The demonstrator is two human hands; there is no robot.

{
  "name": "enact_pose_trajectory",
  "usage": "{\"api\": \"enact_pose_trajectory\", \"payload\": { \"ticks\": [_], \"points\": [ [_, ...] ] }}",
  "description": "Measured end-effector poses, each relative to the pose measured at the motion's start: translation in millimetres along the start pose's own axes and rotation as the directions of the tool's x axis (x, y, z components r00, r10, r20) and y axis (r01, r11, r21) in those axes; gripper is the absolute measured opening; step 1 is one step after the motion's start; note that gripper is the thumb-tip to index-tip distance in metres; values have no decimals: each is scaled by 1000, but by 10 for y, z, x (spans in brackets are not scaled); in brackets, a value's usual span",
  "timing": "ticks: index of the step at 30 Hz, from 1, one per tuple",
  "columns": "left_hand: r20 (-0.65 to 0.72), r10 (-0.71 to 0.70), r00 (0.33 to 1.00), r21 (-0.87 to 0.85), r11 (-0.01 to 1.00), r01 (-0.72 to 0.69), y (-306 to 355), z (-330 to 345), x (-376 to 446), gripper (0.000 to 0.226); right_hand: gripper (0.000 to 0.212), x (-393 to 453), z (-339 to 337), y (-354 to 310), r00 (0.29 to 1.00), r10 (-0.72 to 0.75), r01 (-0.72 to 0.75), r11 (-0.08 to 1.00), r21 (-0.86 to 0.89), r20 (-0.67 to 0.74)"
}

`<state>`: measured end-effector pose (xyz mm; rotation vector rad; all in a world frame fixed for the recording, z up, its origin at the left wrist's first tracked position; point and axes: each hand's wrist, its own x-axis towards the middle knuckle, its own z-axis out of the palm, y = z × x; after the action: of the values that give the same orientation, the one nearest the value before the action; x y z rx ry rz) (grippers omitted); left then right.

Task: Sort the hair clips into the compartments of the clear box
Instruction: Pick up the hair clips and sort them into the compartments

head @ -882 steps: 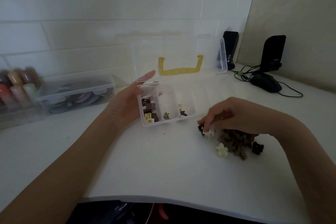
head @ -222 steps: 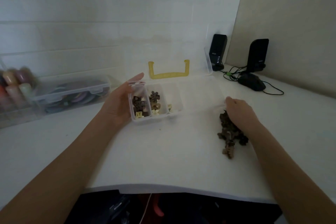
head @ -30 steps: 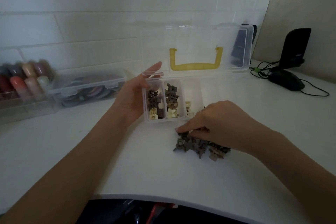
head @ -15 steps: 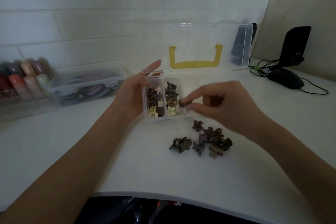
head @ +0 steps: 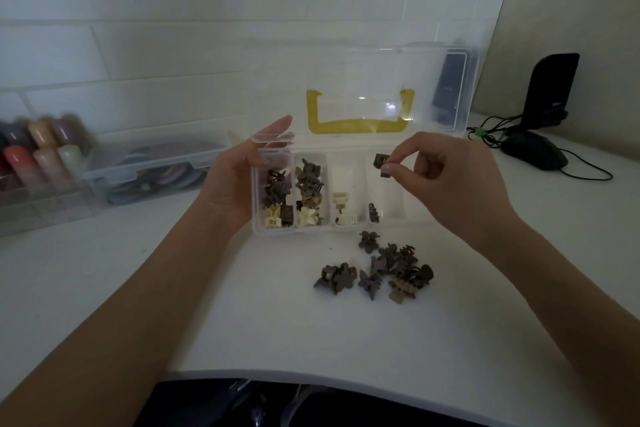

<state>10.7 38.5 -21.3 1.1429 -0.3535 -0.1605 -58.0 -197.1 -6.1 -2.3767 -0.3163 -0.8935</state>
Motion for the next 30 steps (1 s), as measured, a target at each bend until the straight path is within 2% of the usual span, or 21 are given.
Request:
{"api": "enact_pose_trajectory", "payload": {
  "ticks": [5, 12, 17, 21, 24, 26, 28, 30],
  "points": [
    [24, 15, 1000, 9, 1000, -16, -6, -21, 13, 74, 6, -57, 57, -99, 995, -102, 101, 995, 3, 14],
    [45, 10, 999, -19, 1000, -9, -4, -6, 9, 79, 5, -105, 92, -170, 984, -176, 176, 984, 16, -12],
    [65, 0, 998, -27, 1000, 2, -2, 14, -1, 71, 8, -165, 173, -240, 964, -255, 254, 967, 30, 67],
    [79, -12, 997, -76, 997, 18, -23, 28, -15, 61, 10, -132, 276, -430, 954, -293, 282, 949, 141, 67],
    [102, -13, 995, -131, 991, 26, -35, 25, -10, 59, 7, -87, 422, -671, 924, -355, 347, 934, 80, 139],
    [96, -17, 995, -136, 990, 30, -40, 6, -3, 53, 13, -42, 502, -808, 894, -349, 383, 921, -75, 279],
    [90, -13, 996, -127, 992, 24, -39, 2, -7, 51, 20, 8, 543, -852, 871, -301, 376, 918, -131, 389],
    [77, -7, 997, -119, 993, 16, -27, 16, -19, 56, 23, 17, 526, -827, 859, -326, 404, 906, -130, 394]
  ]
}}
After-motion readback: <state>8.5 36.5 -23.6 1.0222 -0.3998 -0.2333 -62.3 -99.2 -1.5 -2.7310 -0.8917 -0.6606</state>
